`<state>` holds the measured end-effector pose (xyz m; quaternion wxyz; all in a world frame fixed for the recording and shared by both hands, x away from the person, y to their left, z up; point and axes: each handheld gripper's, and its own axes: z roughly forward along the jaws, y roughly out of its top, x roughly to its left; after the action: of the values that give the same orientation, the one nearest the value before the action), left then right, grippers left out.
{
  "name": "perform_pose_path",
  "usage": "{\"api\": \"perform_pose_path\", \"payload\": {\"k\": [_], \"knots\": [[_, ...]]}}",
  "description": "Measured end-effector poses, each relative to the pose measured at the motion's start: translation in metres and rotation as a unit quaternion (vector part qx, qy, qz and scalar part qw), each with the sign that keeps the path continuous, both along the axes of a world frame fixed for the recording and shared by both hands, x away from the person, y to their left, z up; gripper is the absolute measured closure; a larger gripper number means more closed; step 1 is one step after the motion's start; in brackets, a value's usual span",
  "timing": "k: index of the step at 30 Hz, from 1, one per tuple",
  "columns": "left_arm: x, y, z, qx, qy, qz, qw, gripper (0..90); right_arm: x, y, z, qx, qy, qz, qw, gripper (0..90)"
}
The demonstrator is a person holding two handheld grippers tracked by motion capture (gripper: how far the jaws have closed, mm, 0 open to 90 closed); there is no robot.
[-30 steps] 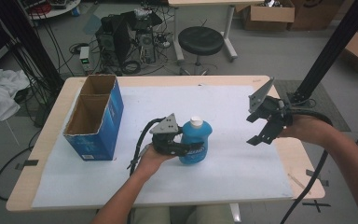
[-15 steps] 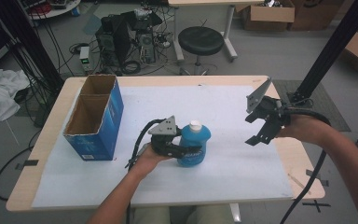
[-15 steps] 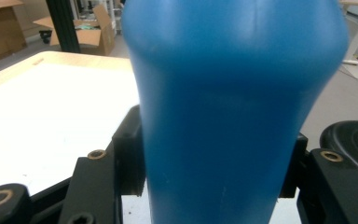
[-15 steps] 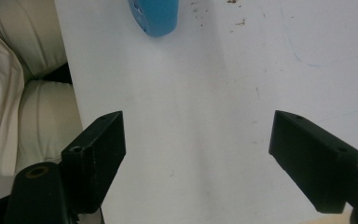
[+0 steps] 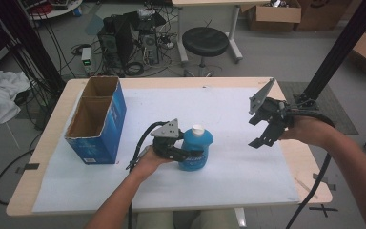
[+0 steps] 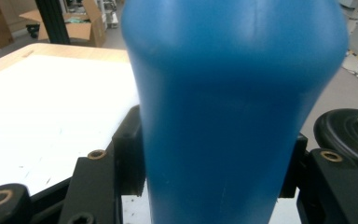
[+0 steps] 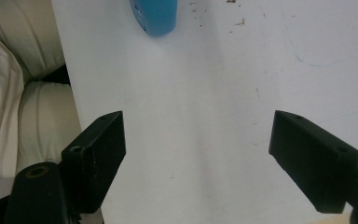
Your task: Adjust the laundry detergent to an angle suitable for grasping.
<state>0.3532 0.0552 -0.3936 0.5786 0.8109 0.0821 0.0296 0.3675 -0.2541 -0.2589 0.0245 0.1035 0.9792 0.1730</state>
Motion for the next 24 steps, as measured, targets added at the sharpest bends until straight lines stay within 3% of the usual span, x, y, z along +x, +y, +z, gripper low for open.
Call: {"api": "perform_pose_path", "payload": {"k": [7, 24], "knots": [[0.001, 0.002, -0.004, 0.005, 0.004, 0.0, 1.0, 44.3, 0.0, 0.001, 0.0, -0.002, 0.002, -0.001, 1.0, 18.6], [-0.002, 0.011, -0.01, -0.007, 0.016, 0.009, 0.9998, 43.2, -0.001, 0.003, -0.001, -0.001, 0.002, 0.001, 1.0, 18.6]]}}
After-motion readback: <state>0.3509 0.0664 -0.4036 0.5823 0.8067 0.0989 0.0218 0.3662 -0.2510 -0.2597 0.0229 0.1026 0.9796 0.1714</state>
